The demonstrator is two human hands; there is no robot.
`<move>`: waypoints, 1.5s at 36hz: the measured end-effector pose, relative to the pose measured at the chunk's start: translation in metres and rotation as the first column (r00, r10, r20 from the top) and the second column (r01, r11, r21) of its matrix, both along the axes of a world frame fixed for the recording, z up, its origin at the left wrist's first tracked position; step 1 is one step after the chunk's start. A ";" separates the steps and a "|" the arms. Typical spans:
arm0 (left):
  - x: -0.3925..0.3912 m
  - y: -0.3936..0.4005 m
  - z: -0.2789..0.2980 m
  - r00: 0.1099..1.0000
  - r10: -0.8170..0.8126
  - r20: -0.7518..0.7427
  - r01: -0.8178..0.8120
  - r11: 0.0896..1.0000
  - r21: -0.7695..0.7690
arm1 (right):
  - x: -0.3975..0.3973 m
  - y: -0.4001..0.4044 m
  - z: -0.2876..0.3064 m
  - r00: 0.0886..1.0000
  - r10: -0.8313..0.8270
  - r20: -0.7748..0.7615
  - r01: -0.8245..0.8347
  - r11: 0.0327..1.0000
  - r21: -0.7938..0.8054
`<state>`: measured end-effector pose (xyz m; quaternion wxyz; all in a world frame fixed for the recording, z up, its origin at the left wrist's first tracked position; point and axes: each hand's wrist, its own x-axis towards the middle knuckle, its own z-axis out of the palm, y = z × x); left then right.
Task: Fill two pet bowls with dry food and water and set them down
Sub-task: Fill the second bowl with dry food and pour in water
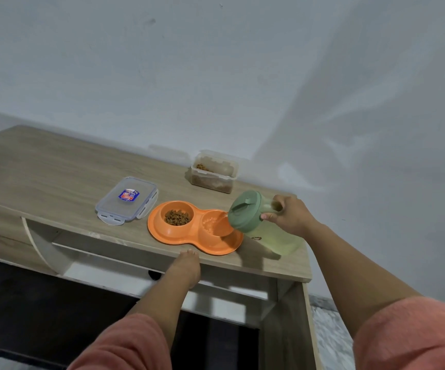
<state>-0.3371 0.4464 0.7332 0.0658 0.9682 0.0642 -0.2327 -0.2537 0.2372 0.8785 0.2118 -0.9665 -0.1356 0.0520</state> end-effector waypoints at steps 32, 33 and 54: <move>-0.017 0.035 -0.009 0.872 0.466 0.152 -0.348 0.807 -0.478 | -0.049 -0.035 -0.089 0.623 -0.639 -0.452 0.764 0.373 0.526; -0.016 0.037 -0.007 0.859 0.489 0.149 -0.379 0.805 -0.456 | -0.049 -0.031 -0.092 0.558 -0.651 -0.514 0.815 0.316 0.485; 0.061 0.104 0.005 0.733 0.680 0.014 -0.632 0.688 -0.357 | -0.012 0.105 -0.126 0.530 -0.599 -0.601 0.837 0.481 0.259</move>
